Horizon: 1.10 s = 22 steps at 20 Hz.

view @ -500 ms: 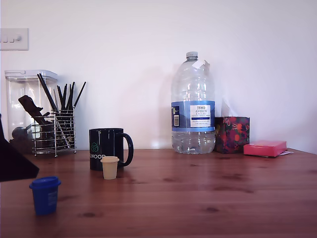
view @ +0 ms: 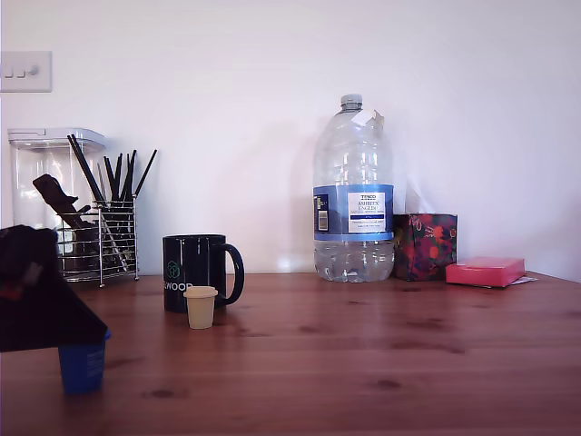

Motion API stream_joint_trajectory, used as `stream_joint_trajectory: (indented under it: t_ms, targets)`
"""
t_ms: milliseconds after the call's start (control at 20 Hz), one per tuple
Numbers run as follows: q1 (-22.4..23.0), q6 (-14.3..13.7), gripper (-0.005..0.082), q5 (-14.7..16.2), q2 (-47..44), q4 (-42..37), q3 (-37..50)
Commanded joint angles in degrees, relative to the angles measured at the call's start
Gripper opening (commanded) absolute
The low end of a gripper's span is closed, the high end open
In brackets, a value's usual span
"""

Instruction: Pick up the coffee capsules from the table one by one and drop them inside the nearest coffee cup

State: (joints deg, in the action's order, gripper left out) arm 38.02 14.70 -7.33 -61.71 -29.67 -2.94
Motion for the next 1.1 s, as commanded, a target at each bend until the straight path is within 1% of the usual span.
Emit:
stream_joint_trajectory:
  t_ms: [0, 200, 600, 800, 950, 1000, 1050]
  targets:
    - [-0.8, 0.3, 0.0677, 0.7, -2.0, -0.7, -1.2]
    - [-3.0, 0.1, 0.0676, 3.7, -6.8, -0.2, -3.8]
    - [-7.0, 0.3, 0.0667, 9.5, -12.2, 2.3, -7.3]
    - [-8.2, 0.3, 0.0572, 11.3, -14.6, 3.8, -9.0]
    - [-8.9, 0.4, 0.0565, 11.8, -15.3, 4.4, -9.5]
    - [-8.9, 0.4, 0.0549, 11.8, -15.5, 4.4, -9.6]
    - [-8.9, 0.4, 0.0505, 11.8, -15.5, 4.4, -9.7]
